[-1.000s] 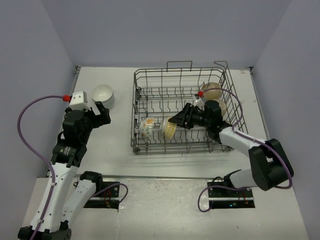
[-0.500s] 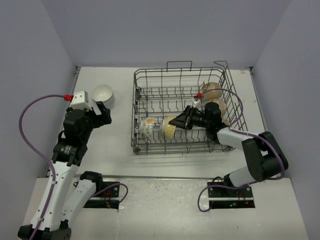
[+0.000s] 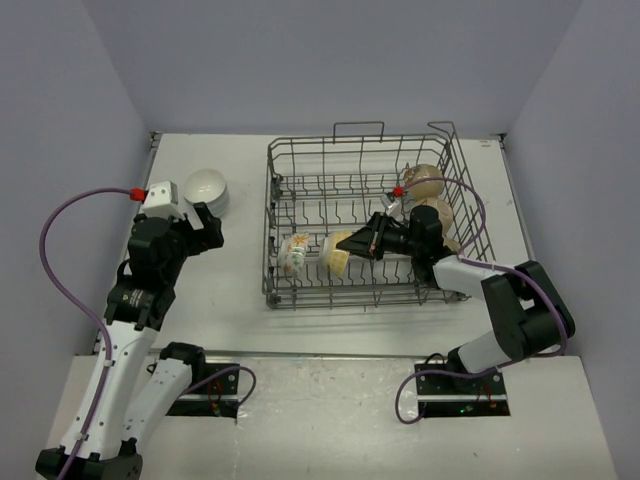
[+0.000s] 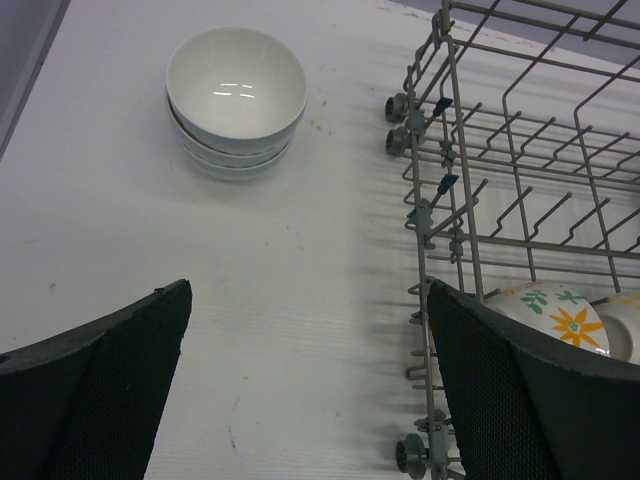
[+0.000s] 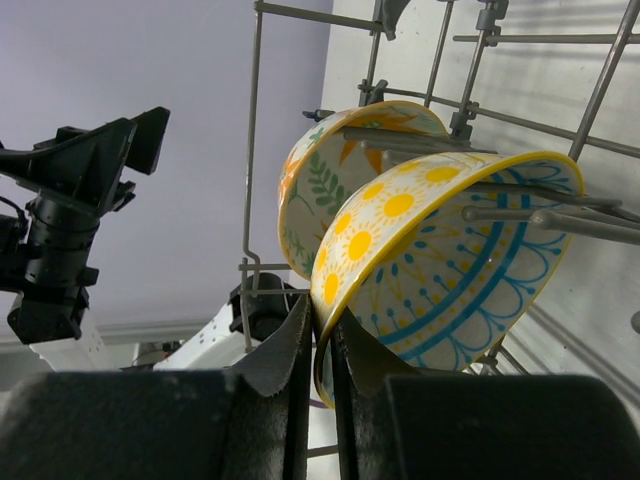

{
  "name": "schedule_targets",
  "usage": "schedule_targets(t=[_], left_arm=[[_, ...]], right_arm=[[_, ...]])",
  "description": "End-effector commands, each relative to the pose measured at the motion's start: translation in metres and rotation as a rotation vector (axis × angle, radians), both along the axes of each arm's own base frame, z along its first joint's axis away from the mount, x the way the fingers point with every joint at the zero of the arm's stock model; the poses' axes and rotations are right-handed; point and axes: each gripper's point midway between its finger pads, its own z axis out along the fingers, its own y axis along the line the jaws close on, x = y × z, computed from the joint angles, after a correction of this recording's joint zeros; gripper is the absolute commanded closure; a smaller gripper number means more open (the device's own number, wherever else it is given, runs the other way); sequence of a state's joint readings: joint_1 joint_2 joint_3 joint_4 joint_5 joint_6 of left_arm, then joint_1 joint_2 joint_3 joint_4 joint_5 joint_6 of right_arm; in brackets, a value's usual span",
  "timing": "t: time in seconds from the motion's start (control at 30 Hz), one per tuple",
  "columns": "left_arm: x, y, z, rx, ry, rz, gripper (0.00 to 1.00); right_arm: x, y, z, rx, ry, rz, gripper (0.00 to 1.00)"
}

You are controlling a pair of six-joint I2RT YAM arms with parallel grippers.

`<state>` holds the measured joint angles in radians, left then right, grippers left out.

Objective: Unload the bowls from the dish rack

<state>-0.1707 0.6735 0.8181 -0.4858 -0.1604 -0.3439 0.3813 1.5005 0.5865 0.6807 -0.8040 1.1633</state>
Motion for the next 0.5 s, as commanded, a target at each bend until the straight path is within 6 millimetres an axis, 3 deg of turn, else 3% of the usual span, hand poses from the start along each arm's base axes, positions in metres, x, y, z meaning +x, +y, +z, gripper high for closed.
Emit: schedule_targets(t=[0.0, 0.47], left_arm=[[0.004, 0.000, 0.010, 0.017, -0.046, -0.007, 0.00], [0.004, 0.002, 0.011, 0.020, -0.047, 0.002, 0.00]], right_arm=[[0.008, 0.001, 0.051, 0.086, -0.188, -0.004, 1.00], [0.007, -0.008, 0.100, 0.132, -0.321, 0.008, 1.00]])
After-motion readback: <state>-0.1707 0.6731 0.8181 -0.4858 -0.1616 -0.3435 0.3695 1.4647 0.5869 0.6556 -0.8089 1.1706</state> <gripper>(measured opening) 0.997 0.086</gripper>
